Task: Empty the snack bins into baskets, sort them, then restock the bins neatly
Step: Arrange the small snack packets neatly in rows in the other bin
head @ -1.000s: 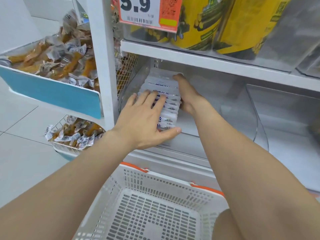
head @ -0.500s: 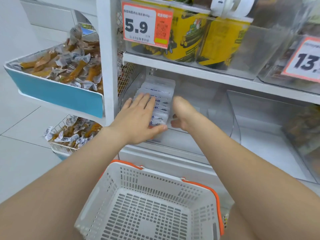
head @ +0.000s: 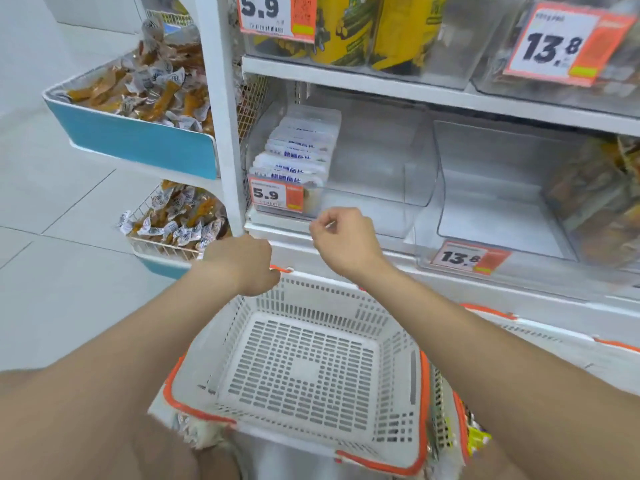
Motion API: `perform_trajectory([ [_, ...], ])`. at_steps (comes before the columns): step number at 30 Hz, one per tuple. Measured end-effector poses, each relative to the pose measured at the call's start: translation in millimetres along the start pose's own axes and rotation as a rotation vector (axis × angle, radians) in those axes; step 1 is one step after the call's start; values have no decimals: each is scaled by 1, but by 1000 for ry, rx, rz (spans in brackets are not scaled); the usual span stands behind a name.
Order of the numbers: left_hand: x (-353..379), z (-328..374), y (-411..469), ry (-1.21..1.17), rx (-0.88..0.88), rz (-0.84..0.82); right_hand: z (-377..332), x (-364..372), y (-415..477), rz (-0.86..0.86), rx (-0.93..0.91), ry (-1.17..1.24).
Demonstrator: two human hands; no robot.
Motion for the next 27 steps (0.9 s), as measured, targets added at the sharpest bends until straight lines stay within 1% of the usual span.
perform_trajectory([
  [2,21,0,-9,-54,9,-5,29,3,-21,-27,80,-25],
  [5,60,0,-24,-222,-7,46,89,16,-65,39,246,61],
  [6,78,0,-28,-281,-23,53,112,22,-86,72,305,31],
  [7,96,-2,-31,-350,-49,56,138,28,-106,108,346,-55],
  [9,134,-4,-40,-534,-119,52,182,34,-141,137,410,-301],
  [10,152,-4,-45,-618,-153,64,197,32,-155,119,451,-382],
  [11,168,-4,-49,-668,-165,83,207,31,-165,70,497,-405],
  [12,182,-1,-52,-688,-141,88,215,30,-173,9,551,-350],
  [13,193,5,-53,-688,-70,66,221,30,-175,-39,599,-249],
  [14,200,13,-55,-678,44,12,228,30,-175,-39,627,-168],
  [15,205,23,-56,-667,168,-73,236,29,-173,-15,651,-146],
  [16,209,33,-59,-657,263,-172,243,27,-171,13,660,-165],
  [17,212,40,-63,-632,311,-267,246,26,-168,49,647,-190],
  [19,222,44,-70,-477,346,-424,248,28,-161,101,582,-242],
  [20,224,42,-73,-397,354,-471,250,35,-158,111,530,-241],
  [21,226,35,-74,-369,346,-501,249,43,-155,115,481,-213],
  [23,221,16,-74,-397,313,-548,231,58,-150,138,388,-161],
  [25,214,-2,-77,-415,292,-609,203,67,-149,167,337,-120],
  [27,212,-12,-87,-399,274,-678,188,78,-150,190,337,-139],
])
Point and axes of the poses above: each hand's wrist, its own y-axis towards the middle knuckle, its own x-axis out of the palm, z = x × y, the point moved 2 cm from there along y, towards the middle knuckle, and after that the axes turned 1 degree about z, right-handed, at the moved point
